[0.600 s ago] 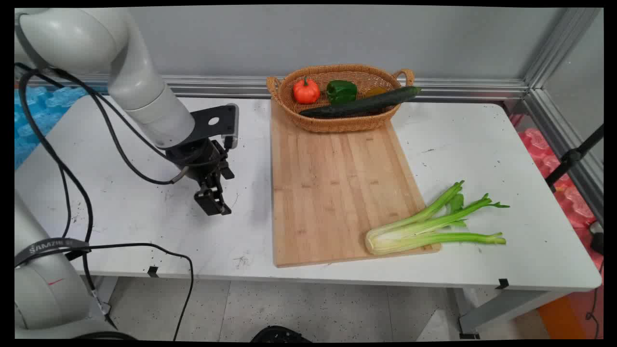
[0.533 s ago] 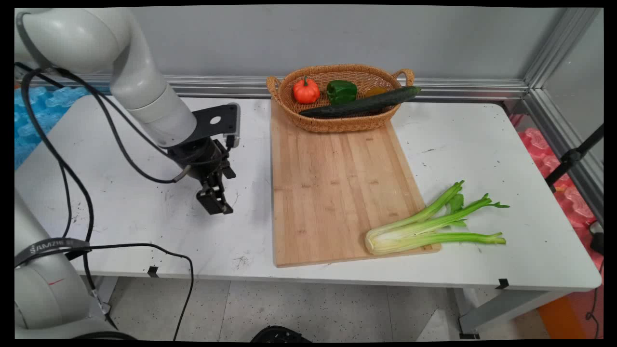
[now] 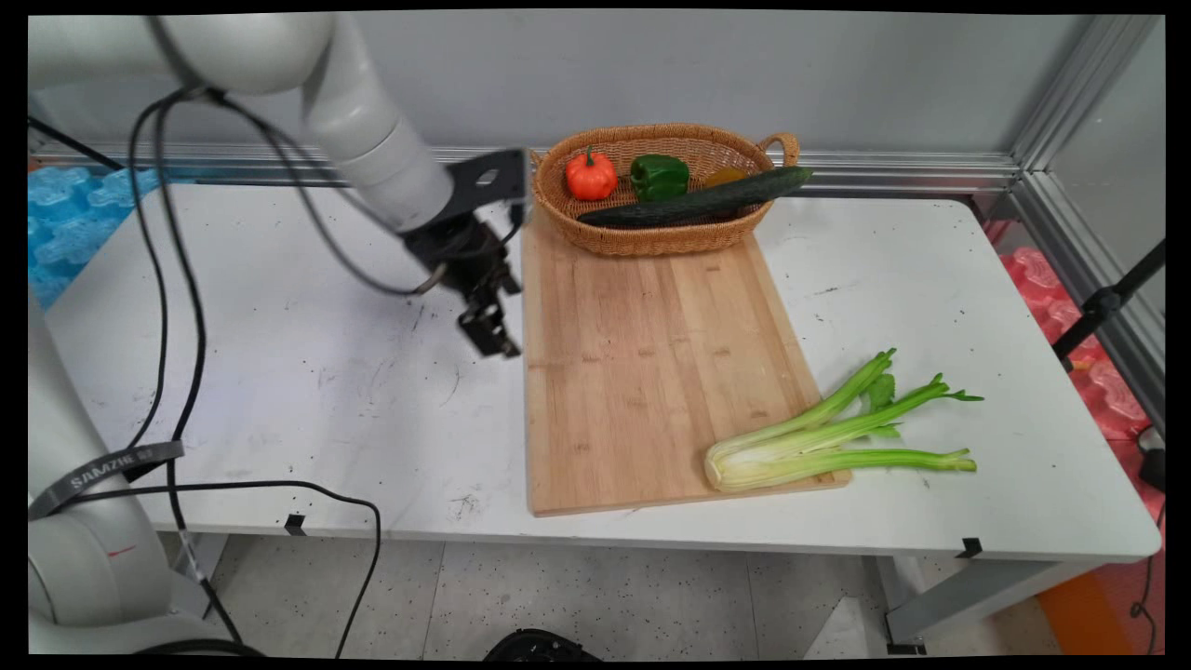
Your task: Pick up the cucumber from the vegetable basket
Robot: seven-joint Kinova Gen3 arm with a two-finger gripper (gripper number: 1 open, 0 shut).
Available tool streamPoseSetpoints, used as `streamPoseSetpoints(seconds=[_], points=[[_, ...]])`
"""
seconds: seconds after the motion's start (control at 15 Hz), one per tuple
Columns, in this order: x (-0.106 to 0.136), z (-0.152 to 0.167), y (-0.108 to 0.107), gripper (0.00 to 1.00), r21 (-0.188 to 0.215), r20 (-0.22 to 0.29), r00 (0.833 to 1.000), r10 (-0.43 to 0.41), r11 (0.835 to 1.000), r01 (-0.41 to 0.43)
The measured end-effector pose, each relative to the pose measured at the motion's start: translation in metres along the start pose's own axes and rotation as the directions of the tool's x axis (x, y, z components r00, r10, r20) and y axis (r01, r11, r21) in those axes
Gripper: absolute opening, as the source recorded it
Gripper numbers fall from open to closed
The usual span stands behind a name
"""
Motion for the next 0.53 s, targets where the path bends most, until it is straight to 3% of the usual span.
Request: streamPoseSetpoints(seconds=[0.33, 0.53], points=[[0.044, -0.006, -0.069, 1.0, 0.066, -0.1, 0.995, -0.004, 0.998, 0.01], [0.064, -0.005, -0.099, 1.0, 0.091, -0.148, 0.989, -0.008, 0.996, 0.022]])
